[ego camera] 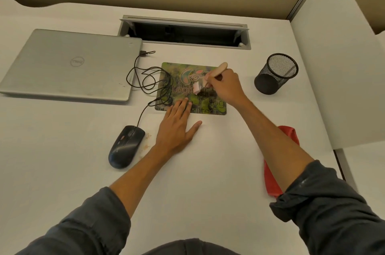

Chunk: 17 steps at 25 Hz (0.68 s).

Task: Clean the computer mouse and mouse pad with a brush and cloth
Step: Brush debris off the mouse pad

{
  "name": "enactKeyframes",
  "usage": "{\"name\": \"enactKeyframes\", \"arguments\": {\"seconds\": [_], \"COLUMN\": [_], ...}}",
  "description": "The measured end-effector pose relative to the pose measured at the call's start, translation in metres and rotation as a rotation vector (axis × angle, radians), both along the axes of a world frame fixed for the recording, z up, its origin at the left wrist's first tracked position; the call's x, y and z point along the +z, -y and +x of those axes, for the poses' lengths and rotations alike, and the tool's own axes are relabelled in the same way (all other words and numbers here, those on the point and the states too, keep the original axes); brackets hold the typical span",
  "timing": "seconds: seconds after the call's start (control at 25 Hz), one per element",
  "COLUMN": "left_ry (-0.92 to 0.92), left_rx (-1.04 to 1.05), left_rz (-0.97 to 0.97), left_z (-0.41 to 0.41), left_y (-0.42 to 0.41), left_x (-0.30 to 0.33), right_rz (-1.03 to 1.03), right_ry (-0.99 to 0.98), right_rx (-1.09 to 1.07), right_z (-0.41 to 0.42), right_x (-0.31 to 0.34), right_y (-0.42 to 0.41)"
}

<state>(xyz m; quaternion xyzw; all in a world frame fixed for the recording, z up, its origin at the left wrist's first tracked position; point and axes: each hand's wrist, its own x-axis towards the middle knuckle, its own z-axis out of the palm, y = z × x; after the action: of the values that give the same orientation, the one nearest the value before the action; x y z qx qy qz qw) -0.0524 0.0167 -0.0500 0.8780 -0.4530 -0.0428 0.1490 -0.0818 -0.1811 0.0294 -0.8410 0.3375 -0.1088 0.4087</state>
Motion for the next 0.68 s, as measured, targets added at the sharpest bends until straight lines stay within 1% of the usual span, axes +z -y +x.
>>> {"name": "enactKeyframes", "arguments": {"seconds": [0.12,0.2,0.28,0.36,0.44,0.52,0.68], "left_ry": [-0.028,-0.024,-0.023,-0.022,-0.024,-0.029,-0.033], "left_rx": [-0.001,0.004,0.01,0.012,0.011,0.01,0.007], "left_rz": [-0.019,-0.017,-0.02,-0.025,-0.025,-0.027,-0.032], "left_z": [0.0,0.0,0.001,0.0,0.0,0.0,0.0], "left_y": [0.0,0.0,0.0,0.001,0.0,0.0,0.0], "left_x": [-0.001,-0.002,-0.003,-0.004,-0.003,-0.002,-0.001], "right_rz": [-0.067,-0.177,-0.243,-0.151,-0.049,-0.06,-0.209], "right_ry": [-0.05,-0.099,-0.095,-0.022,-0.008,-0.041,-0.141], "right_rx": [-0.038,-0.057,-0.061,-0.036,0.0,0.017,-0.005], "right_z": [-0.015,-0.025,-0.018,0.0,0.016,0.019,0.001], "right_x": [0.0,0.004,0.009,0.009,0.006,0.001,0.008], "right_y": [0.021,0.038,0.043,0.035,0.022,0.021,0.053]}}
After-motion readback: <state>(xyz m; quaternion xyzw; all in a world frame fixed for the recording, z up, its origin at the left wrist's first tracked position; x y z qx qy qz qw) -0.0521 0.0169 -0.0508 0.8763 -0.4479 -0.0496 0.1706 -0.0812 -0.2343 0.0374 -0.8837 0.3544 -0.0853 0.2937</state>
